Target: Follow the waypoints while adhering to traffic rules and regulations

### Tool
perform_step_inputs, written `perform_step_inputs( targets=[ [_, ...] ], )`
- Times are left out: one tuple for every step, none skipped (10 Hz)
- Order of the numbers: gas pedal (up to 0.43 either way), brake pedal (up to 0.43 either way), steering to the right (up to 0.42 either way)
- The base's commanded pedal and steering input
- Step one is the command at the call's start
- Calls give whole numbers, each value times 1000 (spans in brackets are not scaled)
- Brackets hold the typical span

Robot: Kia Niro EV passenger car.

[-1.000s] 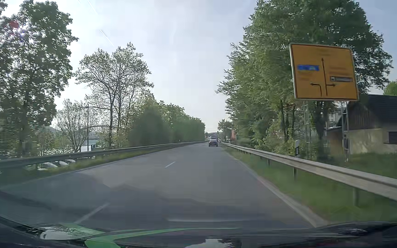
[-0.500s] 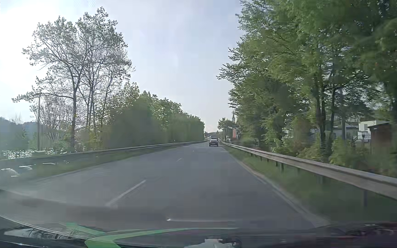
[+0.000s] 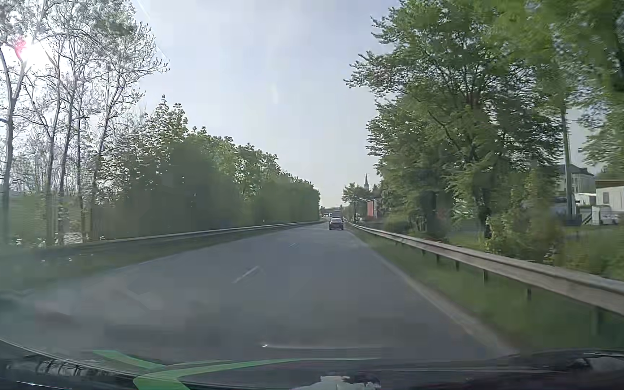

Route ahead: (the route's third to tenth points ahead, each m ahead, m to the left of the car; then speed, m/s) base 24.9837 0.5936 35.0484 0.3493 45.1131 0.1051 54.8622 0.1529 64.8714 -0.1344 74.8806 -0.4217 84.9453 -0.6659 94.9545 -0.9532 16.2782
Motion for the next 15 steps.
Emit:
perform_step_inputs(
  targets=[
    [47, 0, 1],
    [47, 0, 1],
    [59, 0, 1],
    [59, 0, 1],
    [59, 0, 1],
    [59, 0, 1],
    [59, 0, 1],
    [59, 0, 1],
    [67, 0, 1],
    [67, 0, 1],
    [67, 0, 1],
    [67, 0, 1],
    [67, 0, 1],
    [67, 0, 1],
    [67, 0, 1]
  ],
)
